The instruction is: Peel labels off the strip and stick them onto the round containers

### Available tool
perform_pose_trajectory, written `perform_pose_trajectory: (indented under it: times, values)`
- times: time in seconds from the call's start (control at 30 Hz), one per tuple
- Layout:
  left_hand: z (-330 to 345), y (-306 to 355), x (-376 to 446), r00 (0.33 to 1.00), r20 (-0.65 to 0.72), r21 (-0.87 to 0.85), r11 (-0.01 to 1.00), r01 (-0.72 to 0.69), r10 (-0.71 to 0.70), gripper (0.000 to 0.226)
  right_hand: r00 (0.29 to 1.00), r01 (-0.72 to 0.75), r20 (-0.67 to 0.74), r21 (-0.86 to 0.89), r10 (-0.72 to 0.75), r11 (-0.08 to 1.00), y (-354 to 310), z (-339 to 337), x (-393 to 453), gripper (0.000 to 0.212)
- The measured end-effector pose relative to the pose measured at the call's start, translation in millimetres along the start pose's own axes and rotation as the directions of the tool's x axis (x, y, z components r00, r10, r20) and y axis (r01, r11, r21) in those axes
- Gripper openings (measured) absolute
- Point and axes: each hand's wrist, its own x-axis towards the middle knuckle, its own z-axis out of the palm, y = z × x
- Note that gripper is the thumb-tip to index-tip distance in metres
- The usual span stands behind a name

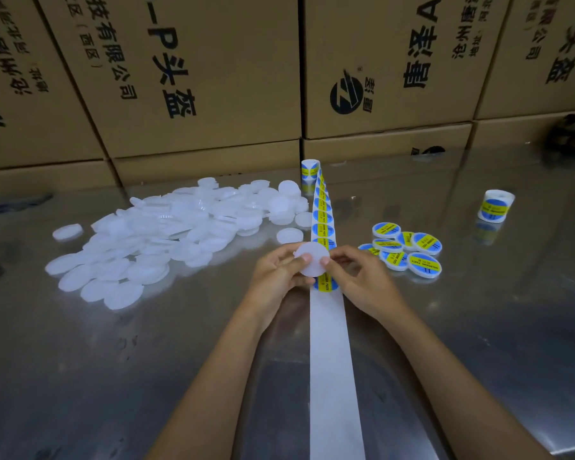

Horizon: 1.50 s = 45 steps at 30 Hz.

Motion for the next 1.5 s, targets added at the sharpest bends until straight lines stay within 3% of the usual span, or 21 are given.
perform_pose_trajectory:
  times: [0.1,0.2,0.43,0.63,0.77,0.93,1.07,1.3,1.5]
  values:
    - [-1.8,2.1,2.8,0.995,-0.103,-0.056,0.998,-0.013,0.007,0.014,0.997,-0.036,0.056,-0.165,0.046,0.986,4.5,-3.0,0.9,0.028]
    - [-4.6,2.7,5.1,0.99,-0.143,-0.043,0.999,-0.022,0.015,0.012,0.991,0.053,0.137,-0.371,-0.002,0.927,8.2,-0.8,-1.5,0.039]
    - [-3.7,3.1,5.3,0.99,-0.135,0.004,0.999,-0.046,0.046,0.025,0.977,0.112,0.208,-0.33,-0.044,0.937,0.8,-2.9,-6.5,0.032]
    - [4.6,1.2,2.8,0.99,-0.062,0.27,0.957,-0.106,0.127,0.019,0.972,0.074,0.235,-0.291,-0.003,0.954,-6.4,-5.4,-6.4,0.021]
    - [5.5,2.5,1.6,0.99,-0.028,0.321,0.939,-0.126,0.142,0.015,0.967,0.045,0.254,-0.254,0.022,0.966,-8.4,-6.1,-6.4,0.015]
    - [3.7,2.1,2.4,0.993,0.001,0.358,0.928,-0.107,0.115,0.016,0.974,0.017,0.225,-0.069,-0.001,0.997,-12.3,-3.5,-7.9,0.026]
    - [1.9,4.9,2.9,0.999,-0.003,0.343,0.939,-0.035,0.039,0.015,0.962,-0.078,0.27,0.1,0.048,0.992,-16.0,-3.9,-6.5,0.022]
    - [-1.9,9.9,1.2,0.999,-0.018,0.421,0.906,0.038,-0.033,0.015,0.947,-0.281,0.27,0.438,0.173,0.854,-21.1,-10.3,-5.4,0.017]
    - [-1.5,13.0,-1.5,0.992,-0.009,0.207,0.97,0.128,-0.129,0.019,0.948,-0.317,0.184,0.579,0.259,0.751,-17.0,-10.7,-1.4,0.019]
